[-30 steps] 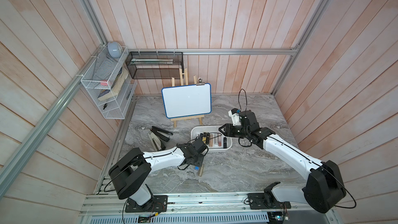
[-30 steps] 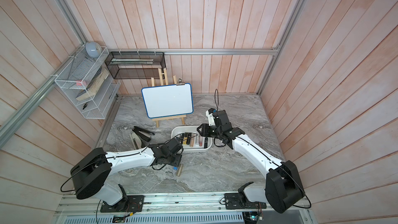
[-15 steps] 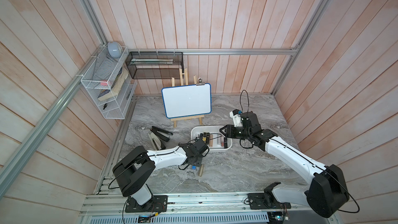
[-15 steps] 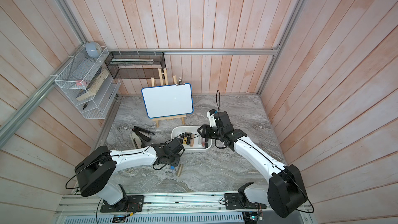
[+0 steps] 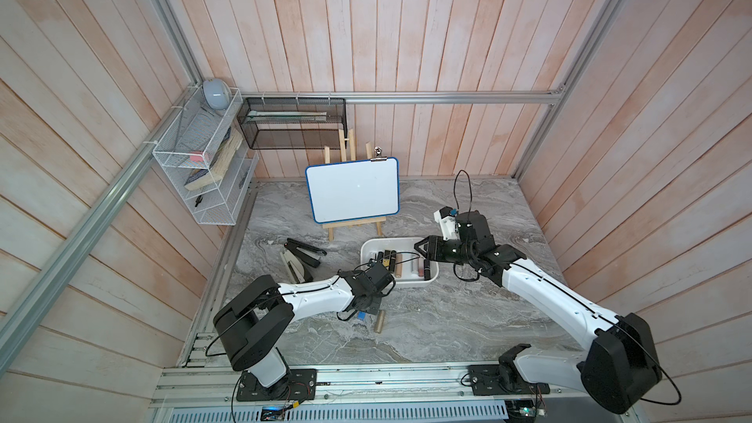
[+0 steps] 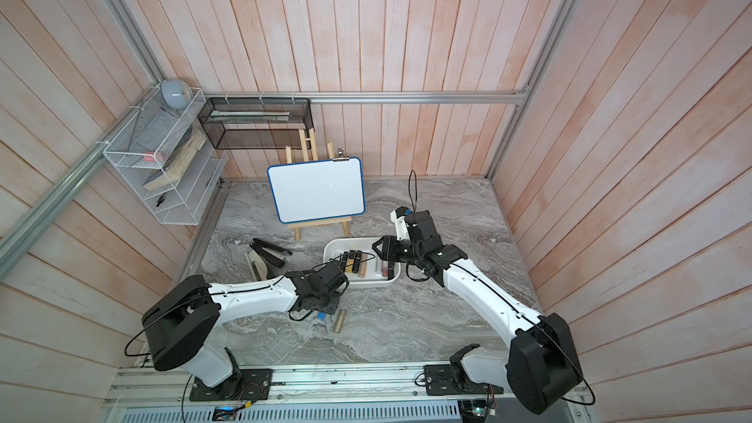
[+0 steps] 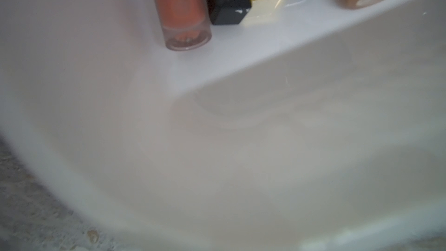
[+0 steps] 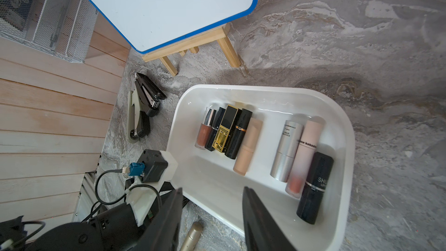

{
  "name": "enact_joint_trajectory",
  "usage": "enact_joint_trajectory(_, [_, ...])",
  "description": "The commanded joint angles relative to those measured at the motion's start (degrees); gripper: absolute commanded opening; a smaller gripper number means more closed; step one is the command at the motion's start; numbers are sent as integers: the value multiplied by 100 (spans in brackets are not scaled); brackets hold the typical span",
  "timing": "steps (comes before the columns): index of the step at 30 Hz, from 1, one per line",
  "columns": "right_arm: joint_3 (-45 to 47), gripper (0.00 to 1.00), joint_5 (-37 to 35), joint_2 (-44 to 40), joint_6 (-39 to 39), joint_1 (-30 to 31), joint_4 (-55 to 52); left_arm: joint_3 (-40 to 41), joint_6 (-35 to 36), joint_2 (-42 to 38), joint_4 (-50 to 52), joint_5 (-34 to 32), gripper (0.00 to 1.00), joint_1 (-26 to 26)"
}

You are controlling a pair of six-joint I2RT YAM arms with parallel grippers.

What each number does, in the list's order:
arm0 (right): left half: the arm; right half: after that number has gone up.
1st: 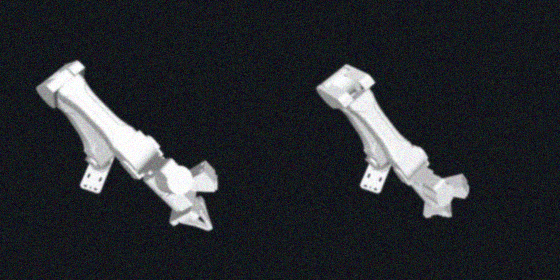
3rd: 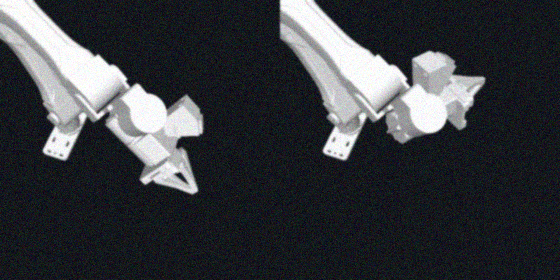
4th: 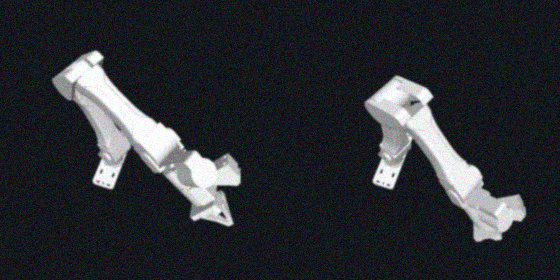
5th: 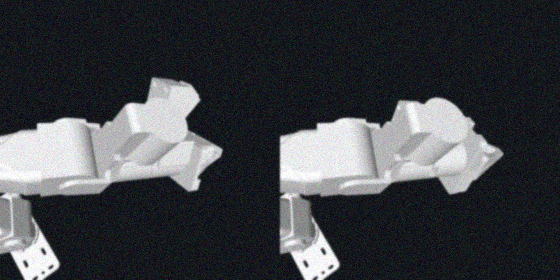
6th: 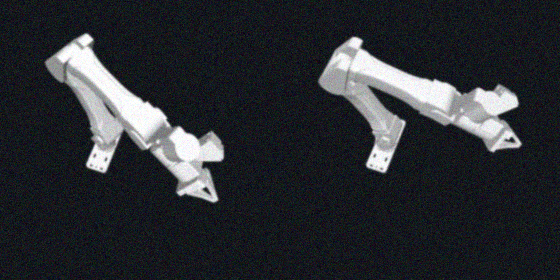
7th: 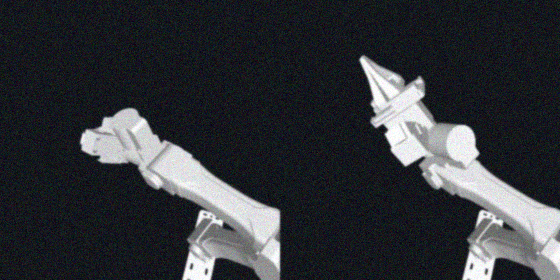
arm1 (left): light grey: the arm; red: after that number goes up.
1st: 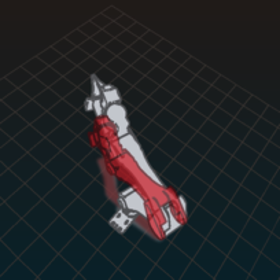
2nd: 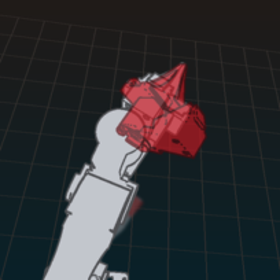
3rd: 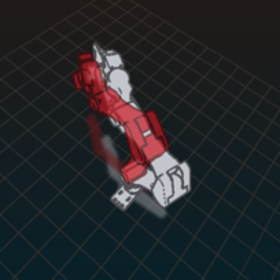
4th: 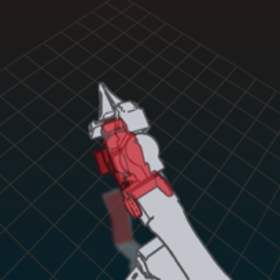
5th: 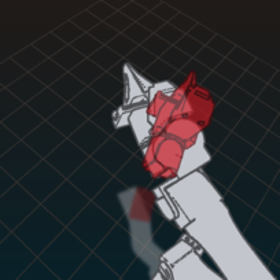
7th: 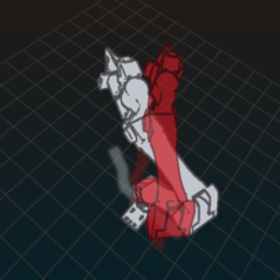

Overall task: Put the lipstick into the storage box
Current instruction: Pick up the lipstick at the center of the board.

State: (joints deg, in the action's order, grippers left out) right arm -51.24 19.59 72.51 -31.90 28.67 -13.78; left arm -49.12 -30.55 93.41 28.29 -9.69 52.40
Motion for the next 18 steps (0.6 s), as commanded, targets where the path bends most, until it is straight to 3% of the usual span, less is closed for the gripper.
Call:
enact_joint_trajectory(1, [114,45,101,-88,-53,-28,-3,70,22,-1,167,61,21,-45])
enact_joint_trajectory(8, [156,46,220,-75,-105,-28,90,144,13,-673,257,210,21,-97])
enact_joint_trajectory(18, [320,47,771,-72,-302,-28,567,406,-59,-2674,91,976,21,-596])
